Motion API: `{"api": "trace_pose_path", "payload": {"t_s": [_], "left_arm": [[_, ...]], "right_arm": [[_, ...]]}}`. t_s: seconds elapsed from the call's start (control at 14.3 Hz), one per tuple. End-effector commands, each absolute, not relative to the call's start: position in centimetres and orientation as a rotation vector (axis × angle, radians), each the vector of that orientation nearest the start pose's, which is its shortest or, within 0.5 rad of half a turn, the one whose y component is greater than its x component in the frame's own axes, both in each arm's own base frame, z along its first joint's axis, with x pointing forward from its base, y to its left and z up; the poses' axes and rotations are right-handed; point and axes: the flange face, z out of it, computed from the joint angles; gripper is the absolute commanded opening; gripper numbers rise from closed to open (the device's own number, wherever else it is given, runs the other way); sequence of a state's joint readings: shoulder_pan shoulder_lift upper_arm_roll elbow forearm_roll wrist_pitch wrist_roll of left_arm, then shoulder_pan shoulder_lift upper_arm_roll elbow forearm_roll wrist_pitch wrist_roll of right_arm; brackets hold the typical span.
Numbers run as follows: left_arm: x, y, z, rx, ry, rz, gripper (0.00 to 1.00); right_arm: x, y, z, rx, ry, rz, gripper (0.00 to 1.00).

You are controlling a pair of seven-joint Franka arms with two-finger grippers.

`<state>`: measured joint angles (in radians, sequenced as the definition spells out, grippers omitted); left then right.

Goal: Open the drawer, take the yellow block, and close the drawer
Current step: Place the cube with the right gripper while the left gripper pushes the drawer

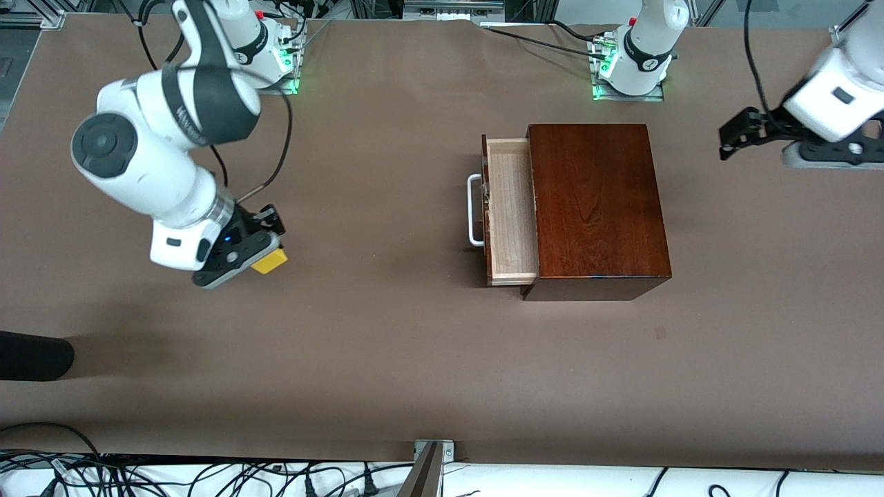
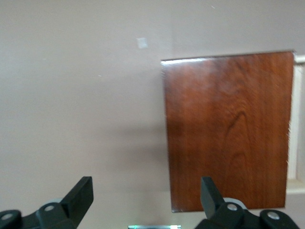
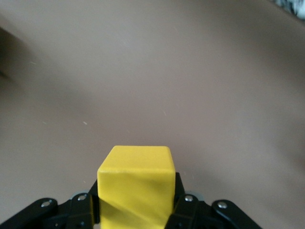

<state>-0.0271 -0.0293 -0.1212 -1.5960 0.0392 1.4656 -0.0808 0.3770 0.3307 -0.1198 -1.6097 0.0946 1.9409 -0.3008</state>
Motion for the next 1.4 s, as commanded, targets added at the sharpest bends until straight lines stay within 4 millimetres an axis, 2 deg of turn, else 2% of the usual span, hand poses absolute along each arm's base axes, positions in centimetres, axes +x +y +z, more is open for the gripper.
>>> {"api": "trace_pose_path", "payload": {"t_s": [0.0, 0.14, 0.28, 0.42, 0.56, 0.84, 0.98, 1.12, 1.26, 1.33], "left_arm": [[51.2, -14.1, 62.1, -3.071, 0.298, 0.211, 1.0], [50.1, -20.0, 59.2, -3.057, 0.488, 0.362, 1.0], [48.5, -25.7, 57.3, -3.008, 0.671, 0.415, 1.0], [48.8, -29.2, 56.0, -3.007, 0.803, 0.431, 1.0], [50.0, -31.5, 55.1, -3.028, 0.909, 0.385, 1.0], [50.5, -37.1, 51.4, -2.974, 1.302, 0.268, 1.0], [49.5, -40.3, 49.0, -2.82, 1.557, 0.256, 1.0], [50.1, -41.8, 46.8, -2.643, 1.8, 0.191, 1.0], [51.0, -43.1, 42.8, -2.515, 2.051, 0.186, 1.0], [50.7, -44.5, 41.8, -2.469, 2.116, 0.146, 1.0]], "right_arm": [[61.2, 15.1, 39.2, -3.046, -0.548, 0.109, 0.0], [60.1, 13.3, 36.0, -3.073, -0.437, 0.163, 0.0], [58.9, 11.6, 32.0, -3.103, -0.295, 0.195, 0.0], [57.5, 10.2, 27.8, -3.121, -0.257, 0.176, 0.0], [56.5, 9.8, 24.7, -3.133, -0.242, 0.155, 0.0], [55.9, 8.9, 22.3, -3.146, -0.215, 0.166, 0.0], [55.2, 8.4, 20.4, -3.155, -0.199, 0.118, 0.0], [54.9, 8.2, 18.8, -3.156, -0.175, 0.135, 0.0], [55.0, 7.9, 18.8, -3.154, -0.163, 0.138, 0.0], [55.0, 7.7, 18.6, -3.155, -0.158, 0.137, 0.0]]}}
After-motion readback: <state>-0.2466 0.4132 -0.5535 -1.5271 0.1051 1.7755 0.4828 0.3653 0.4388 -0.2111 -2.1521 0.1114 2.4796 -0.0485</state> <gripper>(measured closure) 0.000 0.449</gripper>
